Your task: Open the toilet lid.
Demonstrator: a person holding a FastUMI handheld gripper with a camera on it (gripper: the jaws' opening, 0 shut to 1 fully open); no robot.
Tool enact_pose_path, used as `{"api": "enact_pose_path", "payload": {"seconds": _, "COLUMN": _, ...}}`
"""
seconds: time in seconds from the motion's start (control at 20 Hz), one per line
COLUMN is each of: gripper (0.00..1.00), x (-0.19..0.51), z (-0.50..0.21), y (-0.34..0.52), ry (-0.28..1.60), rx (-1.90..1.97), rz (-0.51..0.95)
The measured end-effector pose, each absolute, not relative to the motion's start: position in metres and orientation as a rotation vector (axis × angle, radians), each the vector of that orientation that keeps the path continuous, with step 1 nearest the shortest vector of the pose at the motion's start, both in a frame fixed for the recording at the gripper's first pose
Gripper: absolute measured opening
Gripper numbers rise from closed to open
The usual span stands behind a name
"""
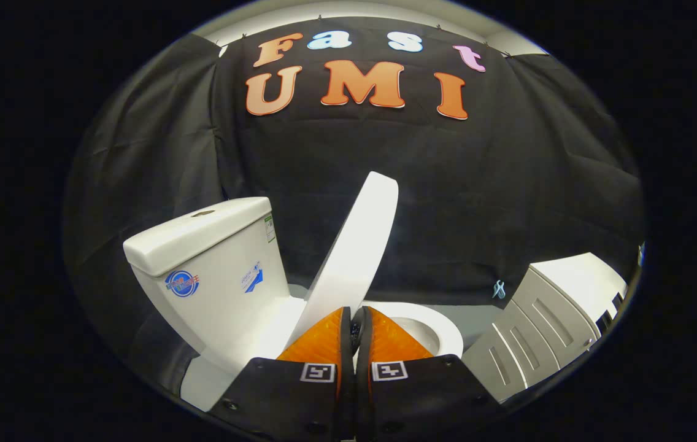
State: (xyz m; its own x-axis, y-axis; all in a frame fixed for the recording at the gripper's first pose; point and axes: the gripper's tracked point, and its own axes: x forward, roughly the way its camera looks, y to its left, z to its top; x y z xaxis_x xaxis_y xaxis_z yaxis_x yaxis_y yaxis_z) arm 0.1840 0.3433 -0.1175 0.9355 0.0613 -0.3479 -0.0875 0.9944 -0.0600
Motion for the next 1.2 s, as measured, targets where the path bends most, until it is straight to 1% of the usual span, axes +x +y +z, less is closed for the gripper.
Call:
{"api": "enact_pose_path", "payload": {"seconds": 0.95, "gripper": 0.08, "x": 0.186, "z": -0.093, "y": 0.437, "ry": 0.292, "rx": -0.205, "rz": 0.180}}
{"api": "enact_pose_path", "payload": {"seconds": 1.2, "gripper": 0.08, "x": 0.187, "z": -0.092, "y": 0.458, "ry": 0.281, "rx": -0.206, "rz": 0.180}}
